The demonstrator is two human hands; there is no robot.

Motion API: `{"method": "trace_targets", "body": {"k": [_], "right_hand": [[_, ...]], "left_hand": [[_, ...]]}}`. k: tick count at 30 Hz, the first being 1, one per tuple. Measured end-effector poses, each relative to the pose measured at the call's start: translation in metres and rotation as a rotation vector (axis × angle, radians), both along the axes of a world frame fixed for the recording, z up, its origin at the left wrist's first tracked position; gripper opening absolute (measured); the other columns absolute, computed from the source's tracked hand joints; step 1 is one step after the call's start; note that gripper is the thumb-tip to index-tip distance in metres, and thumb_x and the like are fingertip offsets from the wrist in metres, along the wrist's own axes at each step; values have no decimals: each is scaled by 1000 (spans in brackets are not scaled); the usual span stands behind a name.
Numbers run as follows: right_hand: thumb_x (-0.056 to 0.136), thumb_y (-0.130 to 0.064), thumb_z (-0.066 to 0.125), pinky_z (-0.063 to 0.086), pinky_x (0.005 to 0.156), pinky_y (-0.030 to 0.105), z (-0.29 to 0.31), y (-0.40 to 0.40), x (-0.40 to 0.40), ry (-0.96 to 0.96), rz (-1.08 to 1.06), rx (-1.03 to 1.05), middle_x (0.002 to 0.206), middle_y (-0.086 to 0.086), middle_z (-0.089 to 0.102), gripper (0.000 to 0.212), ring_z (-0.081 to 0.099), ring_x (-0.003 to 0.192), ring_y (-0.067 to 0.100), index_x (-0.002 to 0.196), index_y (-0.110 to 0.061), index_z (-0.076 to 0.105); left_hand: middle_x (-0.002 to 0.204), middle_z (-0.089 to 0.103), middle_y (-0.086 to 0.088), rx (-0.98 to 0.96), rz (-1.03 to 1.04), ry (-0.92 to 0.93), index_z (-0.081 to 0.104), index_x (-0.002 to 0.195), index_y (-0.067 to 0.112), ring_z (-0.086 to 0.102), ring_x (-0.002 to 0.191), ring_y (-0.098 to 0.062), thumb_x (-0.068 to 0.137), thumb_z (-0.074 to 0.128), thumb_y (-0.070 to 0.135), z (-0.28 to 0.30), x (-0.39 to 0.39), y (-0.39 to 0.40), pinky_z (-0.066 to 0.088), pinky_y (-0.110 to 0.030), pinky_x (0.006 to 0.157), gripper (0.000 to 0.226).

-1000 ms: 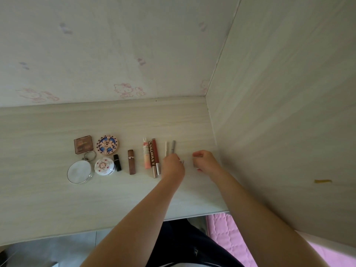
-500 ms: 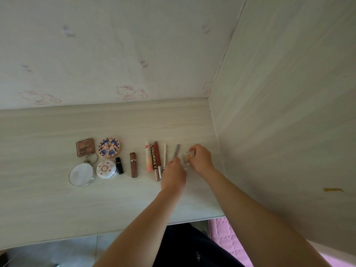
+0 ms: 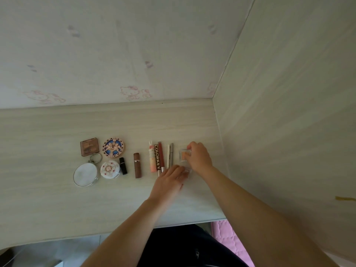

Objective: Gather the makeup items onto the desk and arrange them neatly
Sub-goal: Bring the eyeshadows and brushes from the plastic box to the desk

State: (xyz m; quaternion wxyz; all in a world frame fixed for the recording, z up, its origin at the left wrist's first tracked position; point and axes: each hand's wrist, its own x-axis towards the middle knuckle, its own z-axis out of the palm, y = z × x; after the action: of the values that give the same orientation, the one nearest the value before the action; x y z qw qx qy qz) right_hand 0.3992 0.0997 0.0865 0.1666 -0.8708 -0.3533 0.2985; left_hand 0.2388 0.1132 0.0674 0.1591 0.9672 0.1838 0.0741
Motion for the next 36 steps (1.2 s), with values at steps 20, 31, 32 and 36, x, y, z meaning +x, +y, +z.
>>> {"method": "trace_targets", "body": {"k": [20,31,32,36], "right_hand": [[93,-14,44,45,94,38,29,-65,-37,-77,-109,-88,128,12,51,40,50,118,30,133,-10,45],[95,-13,43,40,100,34,46,-148,-140,-201,-323,-88,137,9,48,43,38,130,26,138,-8,41],[96,-14,43,38,102,33,47,-158,-150,-218,-341,-83,138,8,47,42,37,132,26,138,-8,40],[96,-12,43,35,105,32,46,-195,-188,-305,-417,-64,133,9,49,37,38,130,27,132,-6,46]], "left_hand": [[113,64,0,-47,26,147,62,122,14,60,106,-23,72,72,12,36,-19,9,50,-36,93,51],[129,58,-8,-96,-215,117,57,127,5,49,125,-25,87,58,11,40,-53,-7,40,-38,106,41],[129,59,-8,-96,-242,109,56,127,4,49,125,-25,87,58,10,41,-56,-12,39,-37,107,41],[133,57,-9,-84,-371,111,54,131,3,47,128,-24,88,57,8,42,-73,-31,34,-34,110,43]]}}
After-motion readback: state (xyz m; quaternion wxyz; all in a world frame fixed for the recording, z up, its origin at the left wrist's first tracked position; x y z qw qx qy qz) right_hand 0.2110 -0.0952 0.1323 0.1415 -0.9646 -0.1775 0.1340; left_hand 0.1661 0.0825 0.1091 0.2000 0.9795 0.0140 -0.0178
